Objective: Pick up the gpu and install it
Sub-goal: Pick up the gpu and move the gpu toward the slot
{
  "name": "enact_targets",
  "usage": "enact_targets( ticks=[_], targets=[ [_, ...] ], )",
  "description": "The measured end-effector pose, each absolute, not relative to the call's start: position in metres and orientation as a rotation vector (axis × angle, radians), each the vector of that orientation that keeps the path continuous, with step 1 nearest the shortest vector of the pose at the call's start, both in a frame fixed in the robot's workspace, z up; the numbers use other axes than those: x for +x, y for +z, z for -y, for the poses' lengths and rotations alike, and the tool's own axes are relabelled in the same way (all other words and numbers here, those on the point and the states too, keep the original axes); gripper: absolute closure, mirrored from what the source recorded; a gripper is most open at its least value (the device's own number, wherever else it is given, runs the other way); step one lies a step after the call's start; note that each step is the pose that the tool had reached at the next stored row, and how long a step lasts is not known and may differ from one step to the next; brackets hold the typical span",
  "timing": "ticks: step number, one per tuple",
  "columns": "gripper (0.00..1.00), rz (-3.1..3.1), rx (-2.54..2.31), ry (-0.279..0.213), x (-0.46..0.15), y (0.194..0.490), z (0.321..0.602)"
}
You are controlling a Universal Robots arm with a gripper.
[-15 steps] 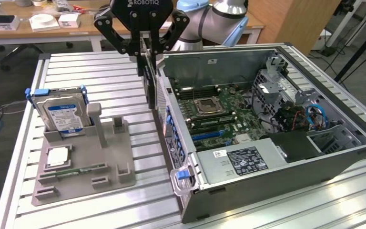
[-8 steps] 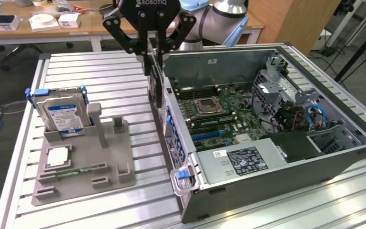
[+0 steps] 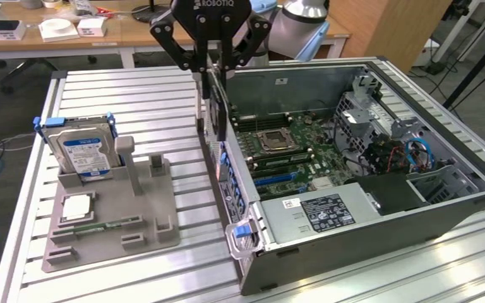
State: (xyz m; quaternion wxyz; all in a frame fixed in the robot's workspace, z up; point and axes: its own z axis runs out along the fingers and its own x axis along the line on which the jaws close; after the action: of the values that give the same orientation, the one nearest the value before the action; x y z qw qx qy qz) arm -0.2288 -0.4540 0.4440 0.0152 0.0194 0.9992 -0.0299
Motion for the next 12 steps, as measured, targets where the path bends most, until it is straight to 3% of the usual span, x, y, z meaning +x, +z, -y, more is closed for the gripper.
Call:
enact_targets(
  ticks=[12],
  targets=[
    [0.74, -3.109, 0.060, -0.093, -0.2260, 0.4440, 0.4540]
  ],
)
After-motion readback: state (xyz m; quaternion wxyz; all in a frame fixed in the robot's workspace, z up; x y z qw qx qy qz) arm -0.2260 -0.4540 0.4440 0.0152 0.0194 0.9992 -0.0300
